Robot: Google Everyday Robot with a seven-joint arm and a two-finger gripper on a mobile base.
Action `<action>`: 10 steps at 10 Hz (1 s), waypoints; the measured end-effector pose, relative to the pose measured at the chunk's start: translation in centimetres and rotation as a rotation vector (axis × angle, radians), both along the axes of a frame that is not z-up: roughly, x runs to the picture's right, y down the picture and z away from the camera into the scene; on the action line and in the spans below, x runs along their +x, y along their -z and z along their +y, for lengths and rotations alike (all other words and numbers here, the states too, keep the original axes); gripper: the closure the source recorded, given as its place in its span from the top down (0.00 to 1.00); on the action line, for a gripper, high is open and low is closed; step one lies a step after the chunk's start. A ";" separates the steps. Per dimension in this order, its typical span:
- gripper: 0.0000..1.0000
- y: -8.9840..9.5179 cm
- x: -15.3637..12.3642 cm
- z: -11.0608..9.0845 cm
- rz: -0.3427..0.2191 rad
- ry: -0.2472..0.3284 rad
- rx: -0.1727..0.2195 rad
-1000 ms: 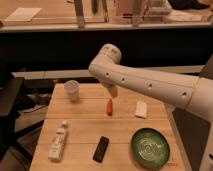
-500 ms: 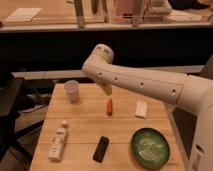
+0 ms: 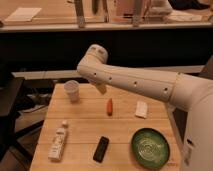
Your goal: Pick up the ceramic cup
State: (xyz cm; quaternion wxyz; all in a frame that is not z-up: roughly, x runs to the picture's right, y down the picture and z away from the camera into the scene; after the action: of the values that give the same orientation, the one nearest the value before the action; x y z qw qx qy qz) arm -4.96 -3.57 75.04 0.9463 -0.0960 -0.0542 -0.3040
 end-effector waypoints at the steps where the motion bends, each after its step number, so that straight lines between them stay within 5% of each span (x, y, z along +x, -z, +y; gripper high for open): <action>1: 0.80 -0.2 -0.3 0.0 -0.009 0.007 0.001; 10: 0.80 -2.1 -4.9 0.3 -0.135 0.103 0.002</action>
State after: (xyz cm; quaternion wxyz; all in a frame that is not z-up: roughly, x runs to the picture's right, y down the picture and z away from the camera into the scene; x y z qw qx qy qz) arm -9.87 -3.30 77.12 0.9236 -0.0772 -0.1128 -0.3581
